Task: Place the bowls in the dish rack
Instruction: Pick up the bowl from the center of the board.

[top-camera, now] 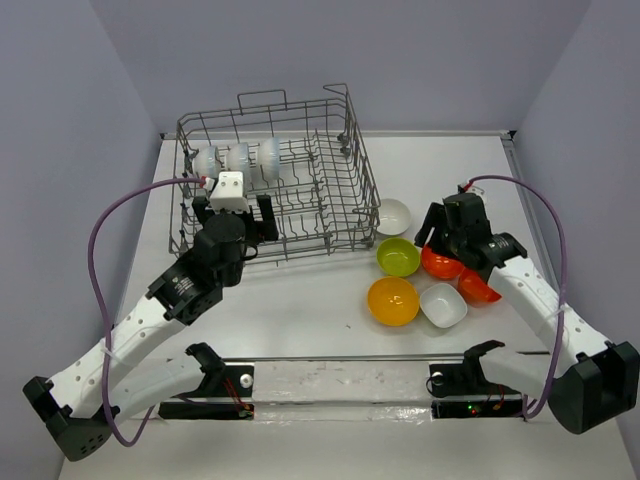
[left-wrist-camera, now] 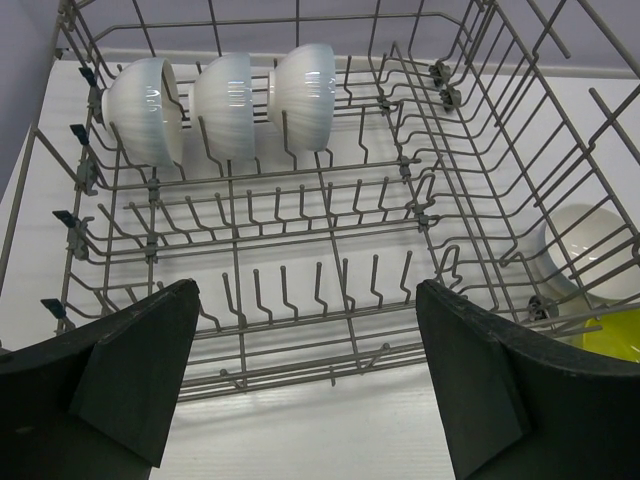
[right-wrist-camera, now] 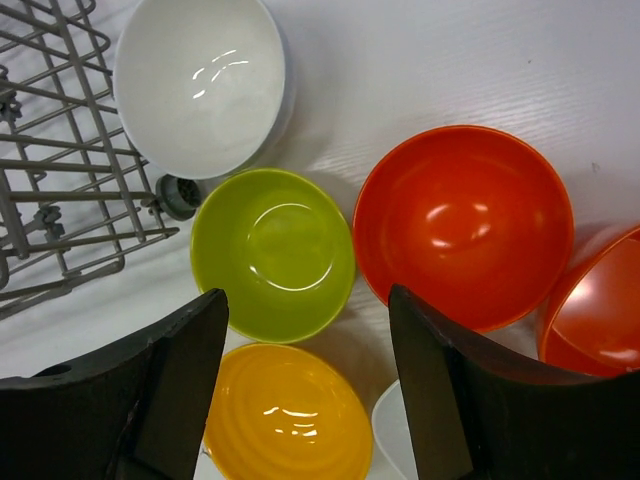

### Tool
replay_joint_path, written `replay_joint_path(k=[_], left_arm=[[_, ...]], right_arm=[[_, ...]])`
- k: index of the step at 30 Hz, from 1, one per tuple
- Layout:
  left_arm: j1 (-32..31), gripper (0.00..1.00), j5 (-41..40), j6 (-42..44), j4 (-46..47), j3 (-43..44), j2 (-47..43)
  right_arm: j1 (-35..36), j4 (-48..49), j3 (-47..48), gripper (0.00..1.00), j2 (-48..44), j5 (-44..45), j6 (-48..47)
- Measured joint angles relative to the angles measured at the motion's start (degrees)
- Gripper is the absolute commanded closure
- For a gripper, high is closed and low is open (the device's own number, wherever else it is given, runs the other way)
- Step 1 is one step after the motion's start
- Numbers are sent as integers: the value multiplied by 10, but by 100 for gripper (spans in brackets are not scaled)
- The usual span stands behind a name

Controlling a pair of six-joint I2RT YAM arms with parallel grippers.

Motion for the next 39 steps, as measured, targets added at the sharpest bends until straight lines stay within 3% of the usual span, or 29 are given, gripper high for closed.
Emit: replay_joint_path(k=[13, 39], left_arm=[[0, 1, -6, 0, 0, -4, 13], [0, 1, -16, 0, 0, -5, 35]], right_arm=[[0, 10, -65, 35, -38, -22, 8], [0, 32, -93, 42, -27, -84, 5]])
